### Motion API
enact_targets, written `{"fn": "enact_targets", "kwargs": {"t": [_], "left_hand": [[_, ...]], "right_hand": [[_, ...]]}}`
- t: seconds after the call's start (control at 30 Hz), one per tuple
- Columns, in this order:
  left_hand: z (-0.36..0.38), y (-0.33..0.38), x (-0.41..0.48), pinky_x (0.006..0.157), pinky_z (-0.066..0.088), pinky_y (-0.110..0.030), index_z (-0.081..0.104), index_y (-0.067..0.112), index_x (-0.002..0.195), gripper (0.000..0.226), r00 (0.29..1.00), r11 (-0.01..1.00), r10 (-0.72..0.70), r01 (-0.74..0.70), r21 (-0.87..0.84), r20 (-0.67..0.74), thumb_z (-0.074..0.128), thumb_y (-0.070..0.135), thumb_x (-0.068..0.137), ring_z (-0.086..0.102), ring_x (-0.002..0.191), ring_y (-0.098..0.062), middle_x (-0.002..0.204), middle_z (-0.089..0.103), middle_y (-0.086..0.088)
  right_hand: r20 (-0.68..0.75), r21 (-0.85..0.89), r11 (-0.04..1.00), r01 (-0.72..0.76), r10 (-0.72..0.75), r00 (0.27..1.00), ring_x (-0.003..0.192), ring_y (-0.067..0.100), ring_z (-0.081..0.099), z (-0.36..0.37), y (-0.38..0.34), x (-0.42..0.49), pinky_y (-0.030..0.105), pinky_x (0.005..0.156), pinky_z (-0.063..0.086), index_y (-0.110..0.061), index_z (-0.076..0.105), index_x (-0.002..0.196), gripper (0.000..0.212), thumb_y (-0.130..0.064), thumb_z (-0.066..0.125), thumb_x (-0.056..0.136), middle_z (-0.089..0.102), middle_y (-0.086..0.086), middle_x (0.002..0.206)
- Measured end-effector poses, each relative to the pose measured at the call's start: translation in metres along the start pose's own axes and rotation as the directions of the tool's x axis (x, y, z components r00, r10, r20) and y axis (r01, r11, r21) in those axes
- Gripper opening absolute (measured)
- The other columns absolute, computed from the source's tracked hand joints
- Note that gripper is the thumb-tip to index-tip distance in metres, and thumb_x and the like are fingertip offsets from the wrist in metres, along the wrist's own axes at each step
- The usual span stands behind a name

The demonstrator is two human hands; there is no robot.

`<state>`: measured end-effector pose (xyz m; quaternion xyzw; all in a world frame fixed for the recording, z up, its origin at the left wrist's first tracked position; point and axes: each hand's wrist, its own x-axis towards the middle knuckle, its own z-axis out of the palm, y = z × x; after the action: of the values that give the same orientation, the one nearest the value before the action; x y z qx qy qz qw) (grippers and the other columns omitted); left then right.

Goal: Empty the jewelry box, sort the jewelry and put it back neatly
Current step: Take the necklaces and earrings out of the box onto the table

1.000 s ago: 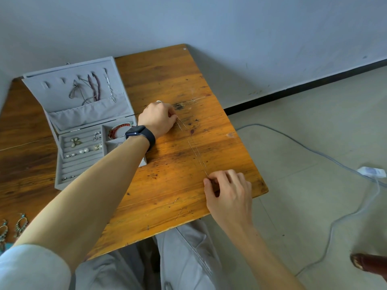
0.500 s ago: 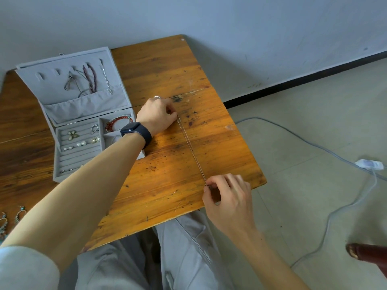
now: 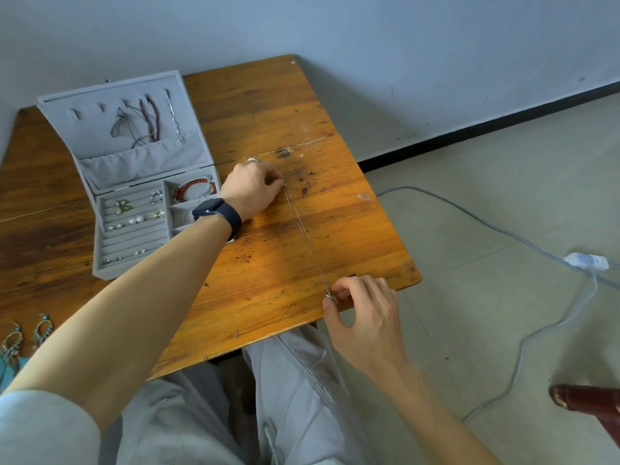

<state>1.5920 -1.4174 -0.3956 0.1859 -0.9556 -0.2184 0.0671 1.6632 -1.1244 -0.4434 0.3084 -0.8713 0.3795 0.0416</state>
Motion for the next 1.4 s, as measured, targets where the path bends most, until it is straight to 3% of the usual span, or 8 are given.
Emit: {"fn": "enact_targets", "kwargs": {"t": [0.2, 0.3, 0.47, 0.6, 0.73, 1.0, 1.2, 1.4], "left_hand": [[-0.011, 0.005, -0.01, 0.074, 0.047, -0.026, 0.068, 0.025, 0.115, 0.021, 0.999, 1.0, -0.015, 0.016, -0.012, 0.033, 0.056, 0.026, 0.098, 0.059, 0.093, -0.013, 0.117, 0.068, -0.002], [-0.022, 0.008, -0.024, 0.069, 0.048, -0.027, 0.065, 0.027, 0.12, 0.024, 1.0, 0.999, -0.008, 0.008, 0.037, 0.0, 0.054, 0.029, 0.098, 0.06, 0.092, -0.016, 0.122, 0.067, -0.004], [-0.044, 0.012, -0.073, 0.081, 0.055, -0.045, 0.057, 0.027, 0.134, 0.037, 0.995, 0.989, -0.017, 0.031, 0.145, -0.098, 0.053, 0.035, 0.097, 0.061, 0.103, -0.031, 0.116, 0.064, -0.008], [-0.056, 0.001, -0.117, 0.104, 0.045, -0.044, 0.053, 0.025, 0.141, 0.046, 0.981, 0.978, -0.043, 0.08, 0.193, -0.188, 0.053, 0.035, 0.096, 0.05, 0.129, -0.028, 0.139, 0.057, -0.004], [-0.073, -0.023, -0.143, 0.107, 0.042, -0.041, 0.047, 0.029, 0.146, 0.051, 0.963, 0.967, -0.105, 0.157, 0.201, -0.246, 0.053, 0.039, 0.096, 0.048, 0.133, -0.024, 0.145, 0.052, 0.001], [-0.111, -0.086, -0.156, 0.114, 0.034, -0.038, 0.042, 0.032, 0.148, 0.052, 0.916, 0.94, -0.209, 0.285, 0.188, -0.343, 0.051, 0.039, 0.097, 0.036, 0.142, -0.022, 0.153, 0.044, 0.001], [-0.14, -0.134, -0.127, 0.114, 0.034, -0.036, 0.035, 0.035, 0.15, 0.056, 0.875, 0.924, -0.272, 0.353, 0.145, -0.399, 0.052, 0.039, 0.097, 0.03, 0.146, -0.021, 0.161, 0.029, -0.001], [-0.172, -0.168, -0.083, 0.103, 0.048, -0.036, 0.02, 0.028, 0.155, 0.075, 0.816, 0.925, -0.369, 0.37, -0.089, -0.445, 0.06, 0.038, 0.093, 0.036, 0.141, -0.025, 0.161, 0.023, -0.001]], "right_hand": [[0.019, 0.101, 0.995, 0.026, -0.028, 0.999, 0.09, 0.015, 0.056, -0.01, 0.005, 0.002, 0.038, 0.078, 0.048, -0.02, 0.067, 0.094, 0.012, -0.022, 0.07, 0.083, 0.057, -0.007, 0.095], [0.005, 0.081, 0.994, 0.077, -0.077, 0.997, 0.095, 0.015, 0.057, -0.02, 0.0, 0.016, 0.03, 0.081, 0.048, -0.019, 0.068, 0.1, 0.017, -0.019, 0.069, 0.083, 0.062, -0.007, 0.101], [0.061, -0.006, 0.975, 0.222, -0.221, 0.973, 0.109, 0.015, 0.057, -0.025, -0.029, 0.064, 0.032, 0.089, 0.051, -0.019, 0.067, 0.117, 0.028, -0.026, 0.058, 0.092, 0.068, -0.006, 0.117], [0.132, -0.065, 0.948, 0.313, -0.303, 0.944, 0.123, 0.015, 0.053, -0.011, -0.057, 0.098, 0.035, 0.1, 0.049, -0.018, 0.065, 0.125, 0.032, -0.027, 0.054, 0.097, 0.066, -0.004, 0.126], [0.182, -0.137, 0.91, 0.39, -0.364, 0.913, 0.129, 0.015, 0.05, 0.009, -0.088, 0.125, 0.036, 0.107, 0.045, -0.024, 0.063, 0.129, 0.035, -0.033, 0.049, 0.098, 0.063, -0.006, 0.132], [0.259, -0.139, 0.852, 0.504, -0.46, 0.849, 0.125, 0.012, 0.048, 0.058, -0.148, 0.177, 0.033, 0.099, 0.047, -0.027, 0.06, 0.132, 0.037, -0.036, 0.048, 0.098, 0.06, -0.01, 0.132], [0.239, -0.145, 0.849, 0.508, -0.469, 0.851, 0.113, 0.015, 0.052, 0.106, -0.182, 0.234, 0.029, 0.089, 0.047, -0.028, 0.059, 0.129, 0.036, -0.041, 0.05, 0.096, 0.062, -0.009, 0.124], [0.14, -0.196, 0.882, 0.428, -0.407, 0.903, 0.095, 0.021, 0.059, 0.148, -0.205, 0.281, 0.029, 0.072, 0.05, -0.023, 0.065, 0.106, 0.02, -0.037, 0.062, 0.092, 0.062, -0.003, 0.096]]}}
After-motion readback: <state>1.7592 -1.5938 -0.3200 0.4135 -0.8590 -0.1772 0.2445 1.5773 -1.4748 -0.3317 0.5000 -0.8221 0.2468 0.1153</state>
